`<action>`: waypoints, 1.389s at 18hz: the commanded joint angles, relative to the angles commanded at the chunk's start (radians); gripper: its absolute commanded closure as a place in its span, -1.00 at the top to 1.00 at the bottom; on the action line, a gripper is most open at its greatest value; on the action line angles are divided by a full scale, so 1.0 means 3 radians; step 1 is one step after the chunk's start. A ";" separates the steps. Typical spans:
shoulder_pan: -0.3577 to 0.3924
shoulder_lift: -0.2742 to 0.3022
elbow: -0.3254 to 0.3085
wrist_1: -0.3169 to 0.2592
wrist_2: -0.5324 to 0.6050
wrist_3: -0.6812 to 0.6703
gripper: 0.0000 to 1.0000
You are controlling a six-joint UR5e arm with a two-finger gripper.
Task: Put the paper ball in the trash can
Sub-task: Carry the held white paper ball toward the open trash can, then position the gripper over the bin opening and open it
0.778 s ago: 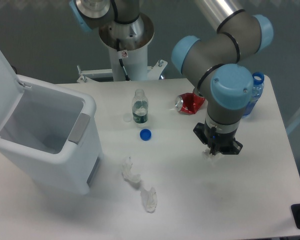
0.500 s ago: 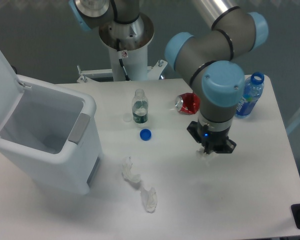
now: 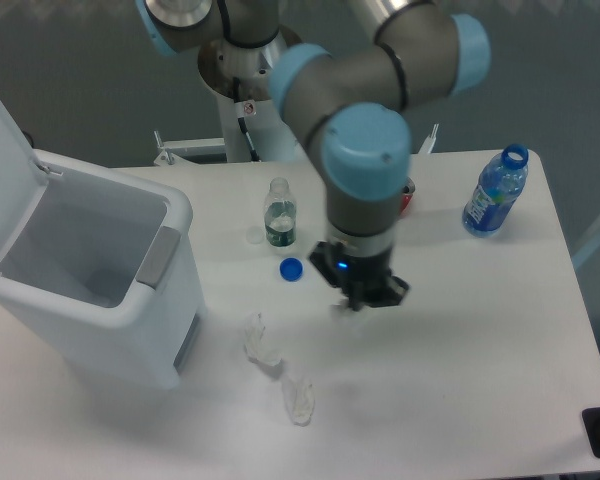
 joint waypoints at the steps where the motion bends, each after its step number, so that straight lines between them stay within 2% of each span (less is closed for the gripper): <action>1: -0.0061 0.0067 -0.0036 0.0010 -0.0056 -0.0082 -1.00; 9: -0.0149 0.0614 -0.0174 0.0016 -0.0568 -0.0481 -1.00; 12: -0.0184 0.0747 -0.0185 0.0016 -0.0660 -0.0619 -1.00; 14: -0.0302 0.0758 -0.0190 0.0021 -0.0670 -0.0716 -1.00; 16: -0.0450 0.0753 -0.0230 0.0127 -0.0665 -0.0818 -1.00; 19: -0.0720 0.0732 -0.0312 0.0449 -0.0650 -0.0987 -1.00; 22: -0.0885 0.0712 -0.0323 0.0425 -0.0665 -0.1003 -0.69; 23: -0.0905 0.0712 -0.0353 0.0414 -0.0670 -0.1003 -0.48; 25: -0.0931 0.0707 -0.0389 0.0419 -0.0681 -0.0998 0.13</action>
